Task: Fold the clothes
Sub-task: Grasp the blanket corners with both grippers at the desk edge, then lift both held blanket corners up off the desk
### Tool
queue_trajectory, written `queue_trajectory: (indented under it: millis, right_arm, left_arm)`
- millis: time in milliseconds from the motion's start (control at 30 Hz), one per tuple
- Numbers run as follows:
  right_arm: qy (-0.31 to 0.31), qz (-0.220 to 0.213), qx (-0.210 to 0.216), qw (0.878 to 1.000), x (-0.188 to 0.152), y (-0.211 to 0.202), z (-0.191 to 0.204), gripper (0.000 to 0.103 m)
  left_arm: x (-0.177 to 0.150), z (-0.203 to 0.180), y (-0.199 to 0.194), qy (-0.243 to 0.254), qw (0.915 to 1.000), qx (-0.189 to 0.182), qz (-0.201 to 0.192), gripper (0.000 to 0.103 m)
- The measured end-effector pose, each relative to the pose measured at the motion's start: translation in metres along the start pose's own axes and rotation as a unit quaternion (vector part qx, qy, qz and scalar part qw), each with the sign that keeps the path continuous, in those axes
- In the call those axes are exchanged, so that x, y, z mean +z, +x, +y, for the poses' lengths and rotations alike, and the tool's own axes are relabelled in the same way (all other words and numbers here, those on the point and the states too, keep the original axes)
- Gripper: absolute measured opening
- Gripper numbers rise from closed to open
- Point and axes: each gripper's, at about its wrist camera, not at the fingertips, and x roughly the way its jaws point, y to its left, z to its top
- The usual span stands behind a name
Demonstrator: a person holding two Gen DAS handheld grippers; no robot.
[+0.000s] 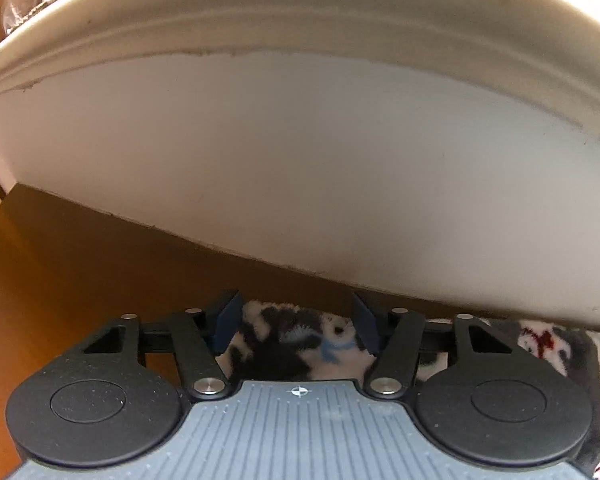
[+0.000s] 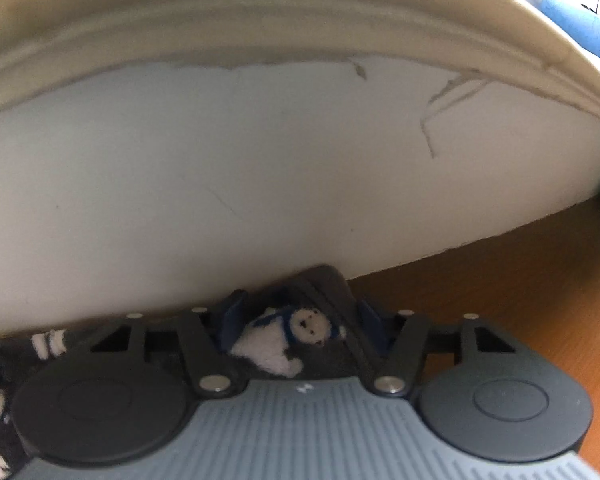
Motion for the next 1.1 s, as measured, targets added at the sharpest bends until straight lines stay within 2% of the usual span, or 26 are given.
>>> queue_trajectory:
  millis: [233,400,667,1100]
  right_arm:
    - [0.007,0.001,0.002,1.000,0.000,0.002,-0.001,0.049]
    - [0.003,0.002,-0.002,1.000,0.002,0.001,0.000,0.038]
    - [0.004,-0.003,0.010,1.000,0.005,-0.009,-0.004,0.017]
    - [0.014,-0.025,0.032,0.999,0.005,-0.042,-0.007,0.011]
  left_arm:
    - [-0.002,0.008,-0.001,-0.026,0.9996,-0.005,0.008,0.046]
    - [0.000,0.005,-0.002,-0.026,0.9996,0.003,0.014,0.043]
    - [0.002,0.011,-0.012,-0.040,0.9992,-0.005,0.003,0.042]
    - [0.003,0.024,-0.054,-0.056,0.9976,-0.027,-0.031,0.040]
